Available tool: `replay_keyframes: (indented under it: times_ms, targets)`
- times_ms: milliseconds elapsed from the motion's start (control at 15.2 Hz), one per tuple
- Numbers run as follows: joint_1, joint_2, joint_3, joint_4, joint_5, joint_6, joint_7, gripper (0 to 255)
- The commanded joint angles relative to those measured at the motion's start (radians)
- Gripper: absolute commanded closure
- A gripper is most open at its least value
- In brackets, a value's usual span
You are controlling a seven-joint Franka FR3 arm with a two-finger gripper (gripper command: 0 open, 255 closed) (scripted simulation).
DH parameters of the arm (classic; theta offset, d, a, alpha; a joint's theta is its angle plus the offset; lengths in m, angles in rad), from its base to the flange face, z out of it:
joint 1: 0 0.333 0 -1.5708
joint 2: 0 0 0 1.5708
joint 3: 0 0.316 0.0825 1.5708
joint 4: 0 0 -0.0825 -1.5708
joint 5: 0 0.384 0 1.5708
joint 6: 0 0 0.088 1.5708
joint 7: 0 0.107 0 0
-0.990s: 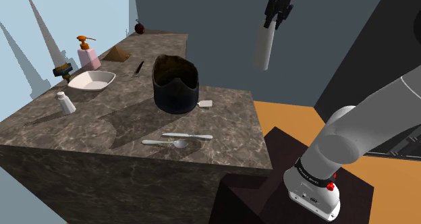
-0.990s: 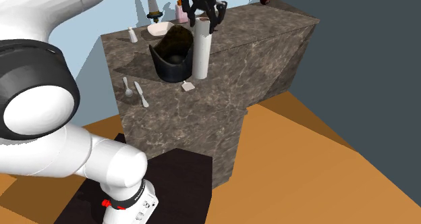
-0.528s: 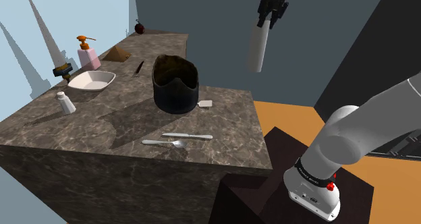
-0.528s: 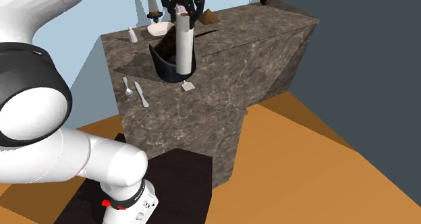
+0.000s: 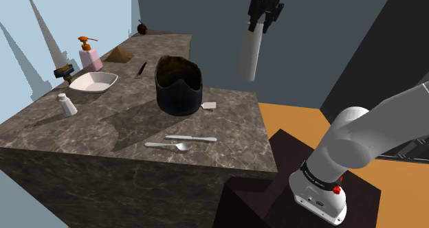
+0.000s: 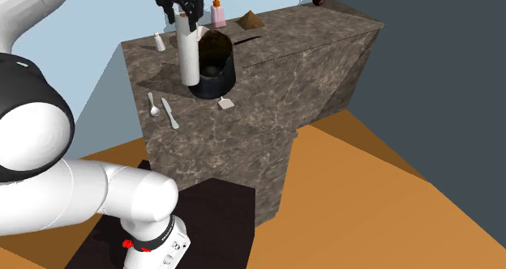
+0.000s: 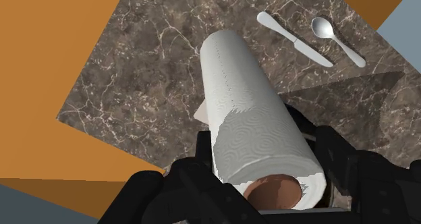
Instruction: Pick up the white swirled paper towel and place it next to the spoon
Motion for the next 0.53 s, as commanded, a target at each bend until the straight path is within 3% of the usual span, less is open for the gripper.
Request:
replay_keyframes:
  times_ms: [0, 462]
  targets:
    - [0.013, -0.008, 0.038, -0.007, 0.012, 0.003, 0.051, 255]
    - [0.059, 0.002, 0.174, 0.0, 0.054, 0.025, 0.224, 255]
